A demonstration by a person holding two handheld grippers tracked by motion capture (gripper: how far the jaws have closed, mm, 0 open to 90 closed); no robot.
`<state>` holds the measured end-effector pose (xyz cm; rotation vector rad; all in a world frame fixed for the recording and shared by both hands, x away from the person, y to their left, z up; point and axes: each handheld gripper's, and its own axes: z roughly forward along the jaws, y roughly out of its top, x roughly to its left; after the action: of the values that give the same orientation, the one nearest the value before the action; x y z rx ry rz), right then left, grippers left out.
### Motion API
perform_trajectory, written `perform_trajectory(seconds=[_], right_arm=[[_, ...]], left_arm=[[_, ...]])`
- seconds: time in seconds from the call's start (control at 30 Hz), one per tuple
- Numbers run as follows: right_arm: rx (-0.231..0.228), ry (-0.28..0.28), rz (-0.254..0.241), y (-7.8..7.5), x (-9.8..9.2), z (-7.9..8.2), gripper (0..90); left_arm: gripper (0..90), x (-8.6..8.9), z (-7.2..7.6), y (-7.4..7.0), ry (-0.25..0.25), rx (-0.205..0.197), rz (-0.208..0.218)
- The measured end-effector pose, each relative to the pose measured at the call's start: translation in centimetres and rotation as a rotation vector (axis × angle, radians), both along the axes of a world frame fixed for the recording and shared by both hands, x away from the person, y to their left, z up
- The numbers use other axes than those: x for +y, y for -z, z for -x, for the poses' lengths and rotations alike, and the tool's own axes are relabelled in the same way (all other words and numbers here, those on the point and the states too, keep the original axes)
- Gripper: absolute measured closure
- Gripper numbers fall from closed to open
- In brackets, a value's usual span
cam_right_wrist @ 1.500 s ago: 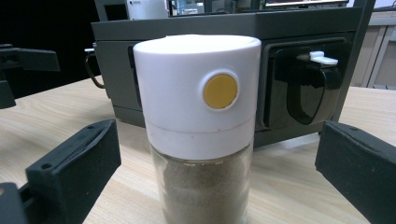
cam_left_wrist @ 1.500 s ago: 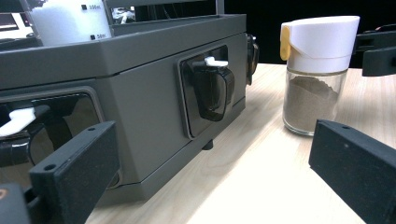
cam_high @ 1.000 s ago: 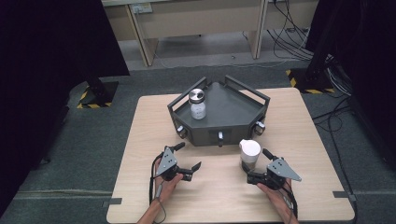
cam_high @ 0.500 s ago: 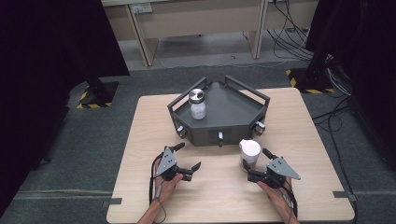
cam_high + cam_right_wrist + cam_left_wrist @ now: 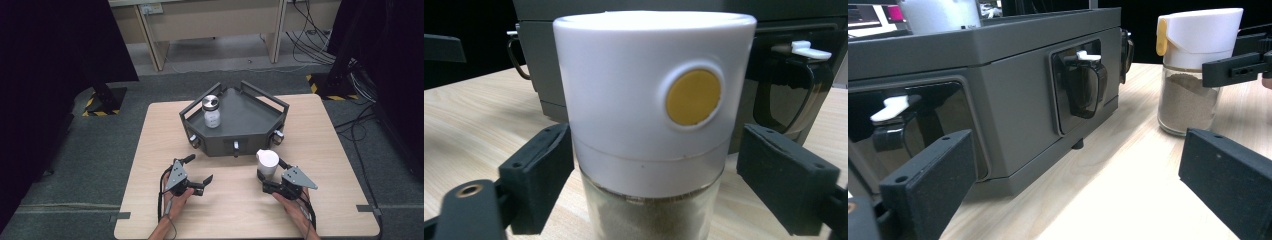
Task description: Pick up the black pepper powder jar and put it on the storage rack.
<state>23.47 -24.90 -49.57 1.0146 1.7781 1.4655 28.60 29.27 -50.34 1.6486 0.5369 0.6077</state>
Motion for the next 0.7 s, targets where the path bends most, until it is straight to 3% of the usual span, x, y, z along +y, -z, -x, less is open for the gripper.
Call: perform_trajectory(seconds=[0.23, 0.37, 0.7], right_arm=[[0.009, 0.0, 0.013, -0.2, 0.3, -0.3, 20.5], [0.002, -0.001, 0.032, -0.5, 1.0, -0.7, 29.1], [0.005, 0.011, 0.044, -0.7, 1.2, -0.6, 30.1]], left_arm=[[1.4, 0.0, 0.1, 0.0, -0.003, 0.003, -0.004], [1.4, 0.0, 0.1, 0.0, 0.0, 0.003, -0.005], [1.4, 0.1, 0.1, 0.0, -0.003, 0.003, -0.005]])
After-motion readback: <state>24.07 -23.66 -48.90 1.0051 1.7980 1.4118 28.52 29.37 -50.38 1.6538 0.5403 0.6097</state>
